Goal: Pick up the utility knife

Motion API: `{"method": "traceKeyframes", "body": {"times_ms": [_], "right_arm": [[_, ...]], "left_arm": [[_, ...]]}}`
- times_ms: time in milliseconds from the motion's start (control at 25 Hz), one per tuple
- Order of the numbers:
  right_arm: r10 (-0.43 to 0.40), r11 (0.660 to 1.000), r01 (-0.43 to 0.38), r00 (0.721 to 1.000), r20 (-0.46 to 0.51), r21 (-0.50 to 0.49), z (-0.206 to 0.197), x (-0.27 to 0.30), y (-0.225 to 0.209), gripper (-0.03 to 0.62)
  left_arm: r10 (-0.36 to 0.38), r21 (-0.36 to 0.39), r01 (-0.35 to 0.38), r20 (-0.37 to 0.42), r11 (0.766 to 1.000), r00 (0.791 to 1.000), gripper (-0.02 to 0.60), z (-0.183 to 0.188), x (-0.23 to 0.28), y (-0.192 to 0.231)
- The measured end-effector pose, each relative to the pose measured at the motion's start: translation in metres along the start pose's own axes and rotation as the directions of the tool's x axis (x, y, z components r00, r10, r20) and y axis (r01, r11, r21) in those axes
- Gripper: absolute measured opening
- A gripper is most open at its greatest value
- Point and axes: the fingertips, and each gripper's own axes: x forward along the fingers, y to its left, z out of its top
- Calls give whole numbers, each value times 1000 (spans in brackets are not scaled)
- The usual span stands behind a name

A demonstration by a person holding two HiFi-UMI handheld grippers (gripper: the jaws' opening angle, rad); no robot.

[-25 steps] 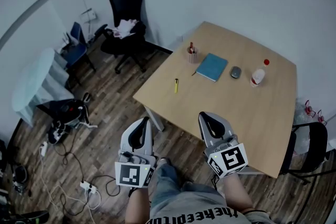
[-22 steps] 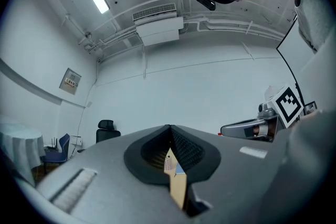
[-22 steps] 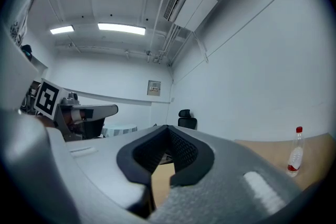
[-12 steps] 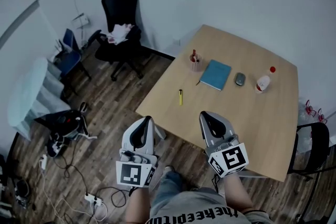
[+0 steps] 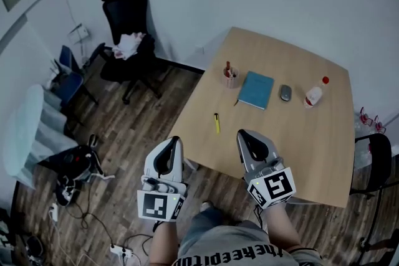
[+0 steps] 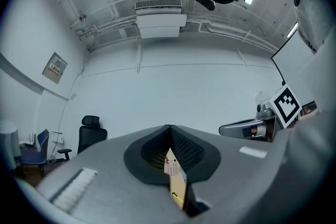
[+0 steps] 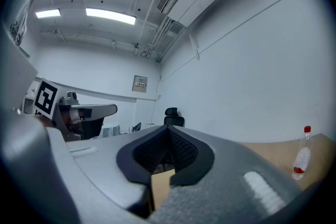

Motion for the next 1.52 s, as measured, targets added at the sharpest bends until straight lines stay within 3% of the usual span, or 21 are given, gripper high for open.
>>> {"method": "traceKeyframes", "body": {"times_ms": [520, 960, 1280, 1520], "right_arm": [[-93, 995, 94, 995, -31, 25, -13, 31, 7, 3], [-136, 973, 170, 970, -202, 158, -53, 53, -23, 3], [-84, 961, 175, 923, -374, 216, -104, 87, -45, 3], [-4, 944, 166, 870, -494, 285, -149, 110, -52, 5]], "left_arm": [[-91, -38, 91, 6, 995, 996, 11, -19, 20, 40], [-105, -71, 105, -1, 992, 994, 11, -31, 32, 47], [-77, -61, 76, -23, 995, 997, 11, -37, 46, 59], [-48, -69, 46, -34, 997, 998, 11, -45, 58, 66]]}}
